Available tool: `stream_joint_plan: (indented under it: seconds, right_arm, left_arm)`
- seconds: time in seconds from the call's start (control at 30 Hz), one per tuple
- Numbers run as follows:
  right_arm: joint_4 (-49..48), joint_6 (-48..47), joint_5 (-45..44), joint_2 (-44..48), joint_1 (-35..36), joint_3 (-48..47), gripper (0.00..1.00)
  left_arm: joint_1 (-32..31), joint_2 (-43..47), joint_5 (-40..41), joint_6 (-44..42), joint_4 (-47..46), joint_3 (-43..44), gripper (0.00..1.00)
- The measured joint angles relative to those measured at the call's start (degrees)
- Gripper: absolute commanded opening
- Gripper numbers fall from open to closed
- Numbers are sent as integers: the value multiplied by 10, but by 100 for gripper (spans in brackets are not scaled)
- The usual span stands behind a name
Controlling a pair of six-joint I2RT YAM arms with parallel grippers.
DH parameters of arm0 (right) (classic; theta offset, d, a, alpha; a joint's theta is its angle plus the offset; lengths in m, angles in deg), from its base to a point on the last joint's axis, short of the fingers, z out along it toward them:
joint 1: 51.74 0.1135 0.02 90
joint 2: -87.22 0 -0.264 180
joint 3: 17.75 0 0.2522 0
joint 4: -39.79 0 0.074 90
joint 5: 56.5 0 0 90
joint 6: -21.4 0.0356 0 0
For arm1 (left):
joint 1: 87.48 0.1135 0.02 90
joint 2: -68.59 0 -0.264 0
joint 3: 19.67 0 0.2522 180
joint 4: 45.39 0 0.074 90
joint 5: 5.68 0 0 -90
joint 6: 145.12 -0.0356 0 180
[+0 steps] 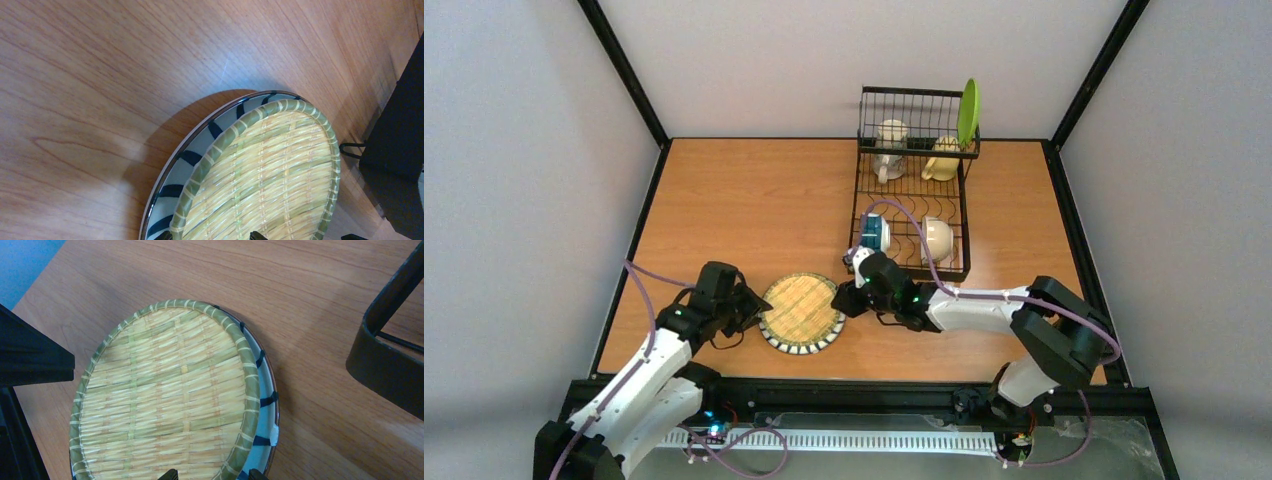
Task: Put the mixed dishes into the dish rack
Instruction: Grab the plate at the center of the board.
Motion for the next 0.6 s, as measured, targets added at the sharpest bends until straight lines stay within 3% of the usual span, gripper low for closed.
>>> stream_joint_plan:
  seconds: [0.6]
  right_arm:
    - [-28,9,6,-32,0,0,80]
  left_arm:
    - [0,-5,1,5,-19,-31,87]
